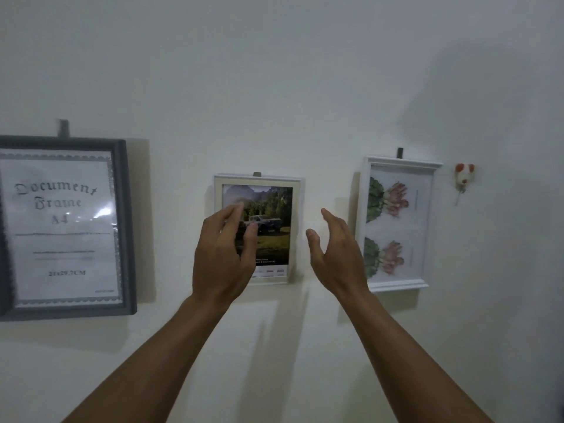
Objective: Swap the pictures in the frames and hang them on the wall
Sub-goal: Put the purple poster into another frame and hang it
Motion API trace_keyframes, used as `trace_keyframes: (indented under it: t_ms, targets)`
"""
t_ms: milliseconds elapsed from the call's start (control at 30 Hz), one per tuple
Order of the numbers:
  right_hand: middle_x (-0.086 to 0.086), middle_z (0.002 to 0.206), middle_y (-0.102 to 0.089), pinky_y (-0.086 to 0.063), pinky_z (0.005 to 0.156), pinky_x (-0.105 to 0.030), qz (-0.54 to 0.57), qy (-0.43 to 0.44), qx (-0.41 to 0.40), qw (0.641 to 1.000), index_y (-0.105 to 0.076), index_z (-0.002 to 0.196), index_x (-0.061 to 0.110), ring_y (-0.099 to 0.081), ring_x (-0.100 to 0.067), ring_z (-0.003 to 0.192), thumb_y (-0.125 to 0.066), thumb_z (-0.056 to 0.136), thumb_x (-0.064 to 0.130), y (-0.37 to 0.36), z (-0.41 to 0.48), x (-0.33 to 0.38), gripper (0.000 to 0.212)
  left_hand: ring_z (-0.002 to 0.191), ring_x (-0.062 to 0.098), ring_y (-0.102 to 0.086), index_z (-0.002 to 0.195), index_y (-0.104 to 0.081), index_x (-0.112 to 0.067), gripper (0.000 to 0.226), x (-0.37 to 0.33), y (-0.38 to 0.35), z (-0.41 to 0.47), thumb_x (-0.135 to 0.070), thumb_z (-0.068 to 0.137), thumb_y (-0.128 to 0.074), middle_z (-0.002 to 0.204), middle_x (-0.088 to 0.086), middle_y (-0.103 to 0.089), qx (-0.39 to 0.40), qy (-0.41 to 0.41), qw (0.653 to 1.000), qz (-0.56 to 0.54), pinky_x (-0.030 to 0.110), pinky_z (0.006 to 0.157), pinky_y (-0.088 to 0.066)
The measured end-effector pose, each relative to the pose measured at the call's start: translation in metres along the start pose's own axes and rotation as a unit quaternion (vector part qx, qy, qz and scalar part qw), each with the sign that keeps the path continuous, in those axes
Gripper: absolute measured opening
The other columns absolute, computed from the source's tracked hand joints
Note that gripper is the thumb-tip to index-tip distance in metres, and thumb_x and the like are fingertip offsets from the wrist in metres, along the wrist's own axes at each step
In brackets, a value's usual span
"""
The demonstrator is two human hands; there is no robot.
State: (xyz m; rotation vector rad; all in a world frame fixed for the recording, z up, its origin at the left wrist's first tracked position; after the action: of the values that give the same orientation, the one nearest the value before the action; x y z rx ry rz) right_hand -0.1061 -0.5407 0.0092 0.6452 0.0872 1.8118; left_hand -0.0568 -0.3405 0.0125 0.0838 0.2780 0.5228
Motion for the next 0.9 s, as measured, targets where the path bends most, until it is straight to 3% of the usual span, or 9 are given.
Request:
trace_keyframes:
  t_ms: [200,533,800,900]
  targets:
    - [-0.003,0.150,-0.046,-0.036,0.110,-0.035,-0.084,-0.047,0.018,0.995,-0.039,0.149,0.015,-0.043,-0.020,0.138,-0.049,0.101,0.040,0.051,-0.023,-0.001,0.055,0.111,0.014,-0.058,0.120,-0.065,-0.013,0.038,-0.048,-0.018,-0.019,-0.039,0.095,-0.054,0.117,0.001,-0.066,0.108,-0.004,0.990,-0.088,0.033,0.095,-0.050]
    - [-0.007,0.138,-0.057,-0.043,0.099,-0.032,-0.112,-0.180,0.042,0.976,-0.046,0.142,0.012,-0.055,-0.022,0.124,-0.053,0.100,0.038,0.127,-0.033,-0.077,0.050,0.109,0.013,-0.059,0.123,-0.062,-0.014,0.036,-0.116,-0.083,-0.029,-0.033,0.092,-0.060,0.119,0.000,-0.065,0.192,0.104,0.961,-0.171,0.027,0.093,-0.046]
    - [-0.009,0.150,-0.046,-0.039,0.109,-0.039,-0.060,-0.241,0.068,0.966,-0.034,0.151,0.012,-0.046,-0.026,0.136,-0.056,0.097,0.042,0.135,0.009,-0.186,0.065,0.112,0.023,-0.057,0.132,-0.052,-0.015,0.046,-0.131,-0.177,-0.020,-0.030,0.090,-0.064,0.126,0.005,-0.058,0.168,0.223,0.949,-0.144,0.036,0.095,-0.048]
    - [-0.008,0.154,-0.040,-0.037,0.113,-0.040,-0.014,-0.271,0.074,0.960,-0.030,0.153,0.012,-0.041,-0.025,0.140,-0.059,0.096,0.042,0.130,0.025,-0.223,0.071,0.109,0.022,-0.058,0.133,-0.048,-0.021,0.044,-0.130,-0.202,-0.020,-0.026,0.092,-0.060,0.120,0.001,-0.060,0.153,0.222,0.951,-0.150,0.038,0.095,-0.049]
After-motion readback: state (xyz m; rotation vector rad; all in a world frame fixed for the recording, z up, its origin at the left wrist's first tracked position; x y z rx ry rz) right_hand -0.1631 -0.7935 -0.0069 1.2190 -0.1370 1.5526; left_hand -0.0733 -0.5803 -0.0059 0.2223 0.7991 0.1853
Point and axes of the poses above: each hand's wrist, its own z-axis towards the middle knuckle, its own y-axis out of the back of the hand, x = y × z, the point moved 2 cm from there along z, towards the middle knuckle
